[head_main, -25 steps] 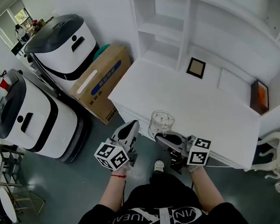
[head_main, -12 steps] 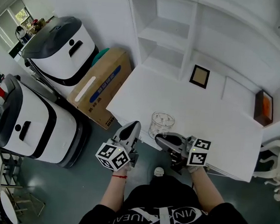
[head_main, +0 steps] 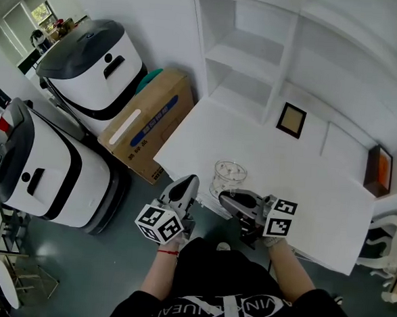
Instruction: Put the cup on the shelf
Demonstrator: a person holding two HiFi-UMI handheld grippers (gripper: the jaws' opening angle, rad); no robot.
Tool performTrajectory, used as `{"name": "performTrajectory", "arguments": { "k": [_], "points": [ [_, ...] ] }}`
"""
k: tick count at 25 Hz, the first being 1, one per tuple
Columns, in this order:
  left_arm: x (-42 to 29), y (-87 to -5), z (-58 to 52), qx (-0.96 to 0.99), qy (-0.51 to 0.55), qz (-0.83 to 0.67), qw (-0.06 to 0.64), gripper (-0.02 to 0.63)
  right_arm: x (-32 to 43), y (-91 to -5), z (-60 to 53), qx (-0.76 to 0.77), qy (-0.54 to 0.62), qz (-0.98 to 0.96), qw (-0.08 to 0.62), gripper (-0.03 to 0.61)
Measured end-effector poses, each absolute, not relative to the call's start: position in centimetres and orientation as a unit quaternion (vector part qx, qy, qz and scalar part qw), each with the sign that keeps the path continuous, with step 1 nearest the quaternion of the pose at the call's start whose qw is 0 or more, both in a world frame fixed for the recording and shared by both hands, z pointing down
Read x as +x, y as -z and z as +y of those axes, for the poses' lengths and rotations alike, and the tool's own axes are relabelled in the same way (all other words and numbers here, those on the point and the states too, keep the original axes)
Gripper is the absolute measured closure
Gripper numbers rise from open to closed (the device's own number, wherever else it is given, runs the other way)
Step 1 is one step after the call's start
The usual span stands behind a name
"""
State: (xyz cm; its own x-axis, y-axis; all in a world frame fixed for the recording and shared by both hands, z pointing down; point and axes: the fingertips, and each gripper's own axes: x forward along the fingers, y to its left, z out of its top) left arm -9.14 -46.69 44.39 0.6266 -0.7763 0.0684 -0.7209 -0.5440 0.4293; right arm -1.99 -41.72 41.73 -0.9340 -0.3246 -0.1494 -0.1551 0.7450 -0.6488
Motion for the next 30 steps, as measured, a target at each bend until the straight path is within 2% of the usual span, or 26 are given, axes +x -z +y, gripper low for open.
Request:
{"name": "performTrajectory", "arguments": {
  "k": [17, 30],
  "points": [
    [-8.6, -44.8, -58.5, 0.908, 0.049, -0.349, 0.226, 0.609, -3.3, -42.6, -53.0, -0.200, 0.322, 0.916, 0.134, 0.558],
    [-7.0, -47.9, -66.5, 0.928, 0.023, -0.260, 0.267, 0.609, -3.6, -44.0, -62.9, -0.287, 0.318, 0.893, 0.139, 0.558]
  ]
}}
